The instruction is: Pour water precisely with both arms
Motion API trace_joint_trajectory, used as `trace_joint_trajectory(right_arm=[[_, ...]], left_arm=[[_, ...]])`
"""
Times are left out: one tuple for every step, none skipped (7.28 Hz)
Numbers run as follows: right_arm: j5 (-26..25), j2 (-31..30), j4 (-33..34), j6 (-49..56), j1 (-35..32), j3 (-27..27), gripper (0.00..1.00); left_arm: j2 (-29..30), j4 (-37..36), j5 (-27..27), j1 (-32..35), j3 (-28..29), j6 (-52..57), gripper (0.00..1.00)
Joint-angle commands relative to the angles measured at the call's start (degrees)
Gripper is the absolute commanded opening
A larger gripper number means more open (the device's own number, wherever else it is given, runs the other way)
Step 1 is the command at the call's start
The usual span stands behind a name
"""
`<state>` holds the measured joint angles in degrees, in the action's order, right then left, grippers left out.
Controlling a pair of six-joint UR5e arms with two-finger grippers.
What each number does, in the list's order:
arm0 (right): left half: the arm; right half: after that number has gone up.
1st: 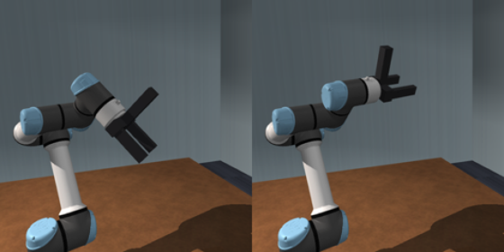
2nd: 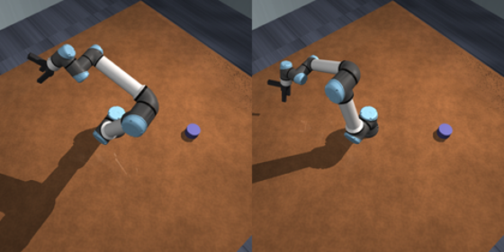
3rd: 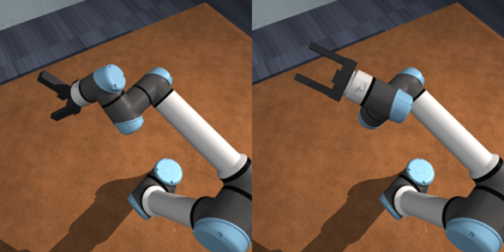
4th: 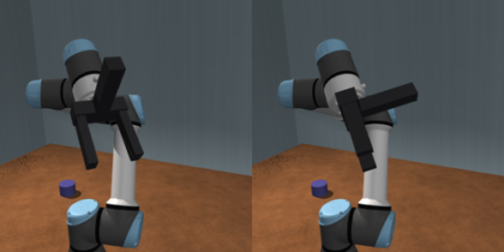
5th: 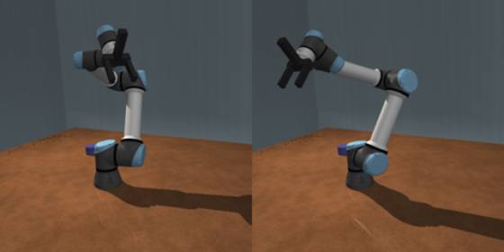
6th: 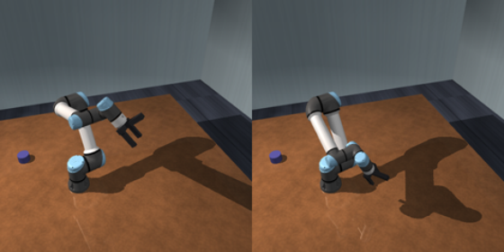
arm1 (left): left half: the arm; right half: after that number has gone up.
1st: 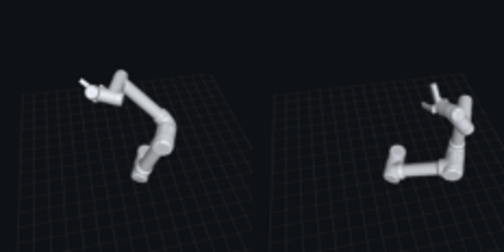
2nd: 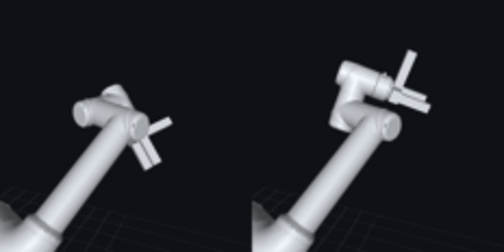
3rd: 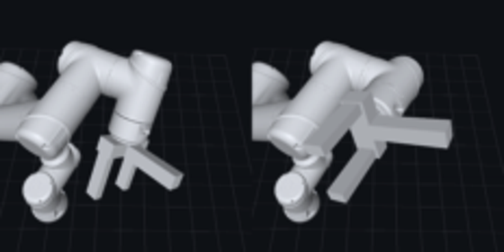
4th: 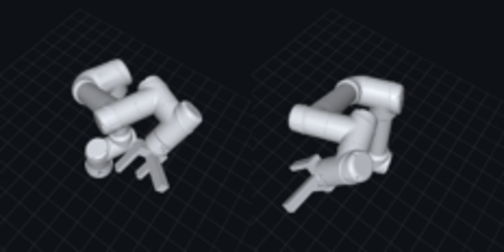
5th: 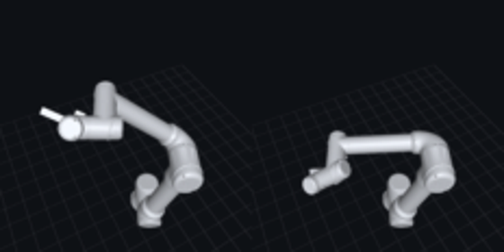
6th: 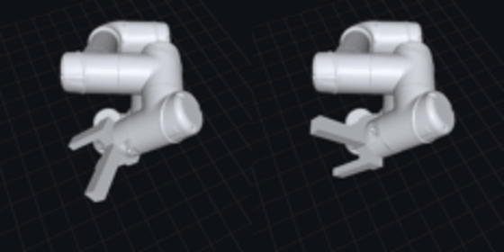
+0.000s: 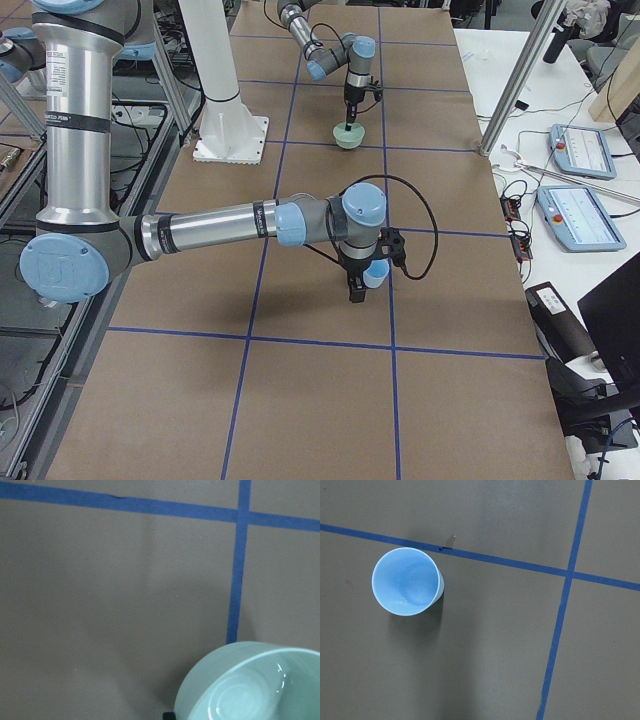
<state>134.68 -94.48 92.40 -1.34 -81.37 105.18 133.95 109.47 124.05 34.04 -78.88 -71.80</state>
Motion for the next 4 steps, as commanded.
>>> trace_joint_trajectory(right_arm=[[-0.03,0.00,-0.03,0.20,0.07,-0.49,1.00],[-0.03,0.08,-2.20,-0.23,0.08,-0.93,1.00],[-0.03,0.09,-3.53,-0.24,0.08,-1.29,1.00],[-0.03,0.09,-3.98,-0.15,0.51,-1.46,1.00]], left_arm=[[-0.09,0.04,-0.99,-0.20,-0.05,0.00,0.55],[-0.18,0.12,-2.74,-0.38,-0.05,0.09,0.76],[-0.26,0.04,-2.76,-0.29,-0.83,-0.09,0.96],[-0.35,0.21,-2.33,0.49,-3.10,0.17,0.96]])
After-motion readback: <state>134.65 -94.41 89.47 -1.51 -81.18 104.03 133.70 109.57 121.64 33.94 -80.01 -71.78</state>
